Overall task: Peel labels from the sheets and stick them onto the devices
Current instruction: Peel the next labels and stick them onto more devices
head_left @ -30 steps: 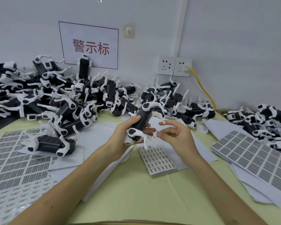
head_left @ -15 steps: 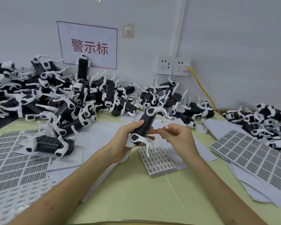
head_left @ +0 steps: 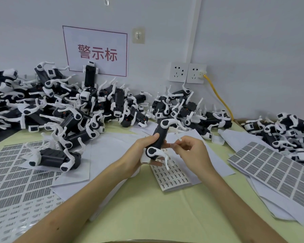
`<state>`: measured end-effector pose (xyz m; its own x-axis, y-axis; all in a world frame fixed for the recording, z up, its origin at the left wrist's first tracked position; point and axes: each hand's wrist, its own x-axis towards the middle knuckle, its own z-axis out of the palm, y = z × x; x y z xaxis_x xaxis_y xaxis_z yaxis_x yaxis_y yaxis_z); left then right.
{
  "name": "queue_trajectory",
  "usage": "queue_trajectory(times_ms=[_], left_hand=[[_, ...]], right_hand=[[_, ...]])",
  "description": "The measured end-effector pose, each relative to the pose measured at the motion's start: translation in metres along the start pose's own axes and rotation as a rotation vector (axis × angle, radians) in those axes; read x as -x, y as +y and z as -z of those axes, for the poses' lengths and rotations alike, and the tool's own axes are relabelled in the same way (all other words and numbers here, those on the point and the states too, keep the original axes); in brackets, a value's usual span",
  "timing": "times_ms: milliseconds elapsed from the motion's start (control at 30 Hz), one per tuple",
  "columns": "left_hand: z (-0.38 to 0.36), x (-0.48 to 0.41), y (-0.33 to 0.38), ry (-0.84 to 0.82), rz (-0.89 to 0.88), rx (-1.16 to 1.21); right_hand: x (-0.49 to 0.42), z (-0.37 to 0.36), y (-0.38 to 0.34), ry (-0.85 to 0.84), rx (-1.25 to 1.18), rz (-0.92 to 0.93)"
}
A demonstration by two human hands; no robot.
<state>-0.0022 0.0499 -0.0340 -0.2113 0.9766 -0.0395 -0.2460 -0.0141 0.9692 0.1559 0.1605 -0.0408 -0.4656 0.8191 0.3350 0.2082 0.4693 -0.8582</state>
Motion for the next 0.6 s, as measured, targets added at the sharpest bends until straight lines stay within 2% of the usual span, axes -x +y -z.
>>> queue_trajectory(times_ms=[367,600], left_hand=[[0.0008,0.0005,-0.0010,-0.055,-0.056,-0.066],[0.0007,-0.0021,-0.0045,-0.033,-0.081,-0.073]], right_hand=[[0.0004,0.0026,-0.0013,0.018,-0.049,-0.008],[0.0005,0.0026,0.0002,0.040,-0.038,-0.026]])
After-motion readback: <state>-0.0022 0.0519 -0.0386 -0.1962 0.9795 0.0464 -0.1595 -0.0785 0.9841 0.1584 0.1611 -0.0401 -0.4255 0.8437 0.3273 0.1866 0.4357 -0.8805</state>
